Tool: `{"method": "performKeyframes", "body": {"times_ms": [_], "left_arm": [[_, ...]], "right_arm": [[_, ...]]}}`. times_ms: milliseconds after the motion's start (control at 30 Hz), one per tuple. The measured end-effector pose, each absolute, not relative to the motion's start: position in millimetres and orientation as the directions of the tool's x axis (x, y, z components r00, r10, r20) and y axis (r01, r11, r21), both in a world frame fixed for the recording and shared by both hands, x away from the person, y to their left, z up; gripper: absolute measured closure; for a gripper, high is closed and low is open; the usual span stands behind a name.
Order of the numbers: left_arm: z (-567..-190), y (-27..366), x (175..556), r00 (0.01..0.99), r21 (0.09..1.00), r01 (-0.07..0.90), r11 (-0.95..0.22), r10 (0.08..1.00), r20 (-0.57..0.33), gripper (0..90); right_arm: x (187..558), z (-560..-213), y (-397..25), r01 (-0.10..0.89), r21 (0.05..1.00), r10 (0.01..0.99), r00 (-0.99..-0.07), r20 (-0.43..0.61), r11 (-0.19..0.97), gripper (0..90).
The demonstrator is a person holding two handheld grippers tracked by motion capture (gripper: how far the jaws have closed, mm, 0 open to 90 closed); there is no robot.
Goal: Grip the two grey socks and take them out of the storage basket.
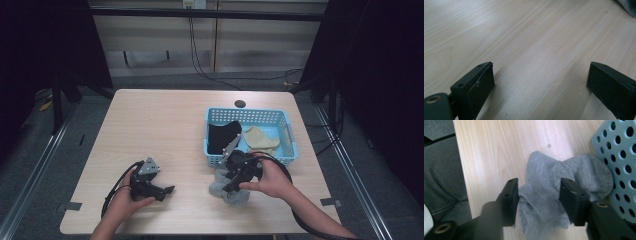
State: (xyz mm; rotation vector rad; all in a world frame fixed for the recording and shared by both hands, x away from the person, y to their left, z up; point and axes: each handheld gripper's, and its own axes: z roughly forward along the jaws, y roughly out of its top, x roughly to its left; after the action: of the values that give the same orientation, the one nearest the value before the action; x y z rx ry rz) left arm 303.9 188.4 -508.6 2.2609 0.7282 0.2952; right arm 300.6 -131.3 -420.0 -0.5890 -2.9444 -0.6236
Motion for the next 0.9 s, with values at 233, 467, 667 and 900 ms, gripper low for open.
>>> {"method": "performKeyframes", "body": {"times_ms": [233, 467, 667, 900], "left_arm": [[-509, 188, 304, 0.813, 0.707, 0.416, -0.573, 0.582, -0.006, 6.9], [-509, 188, 304, 0.814, 0.707, 0.414, -0.573, 0.581, -0.005, 6.9], [-509, 188, 304, 0.813, 0.707, 0.416, -0.572, 0.582, -0.007, 6.9], [-509, 188, 304, 0.812, 0.707, 0.416, -0.571, 0.583, -0.007, 6.9]], "right_arm": [[296, -419, -142, 0.406, 0.404, 0.377, -0.913, 0.154, 0.819, 35.5], [293, -420, -159, 0.434, 0.414, 0.412, -0.899, 0.147, 0.8, 27.2], [289, -422, -169, 0.443, 0.41, 0.427, -0.894, 0.135, 0.797, 25.0], [284, -426, -181, 0.446, 0.41, 0.433, -0.892, 0.13, 0.796, 24.8]]}}
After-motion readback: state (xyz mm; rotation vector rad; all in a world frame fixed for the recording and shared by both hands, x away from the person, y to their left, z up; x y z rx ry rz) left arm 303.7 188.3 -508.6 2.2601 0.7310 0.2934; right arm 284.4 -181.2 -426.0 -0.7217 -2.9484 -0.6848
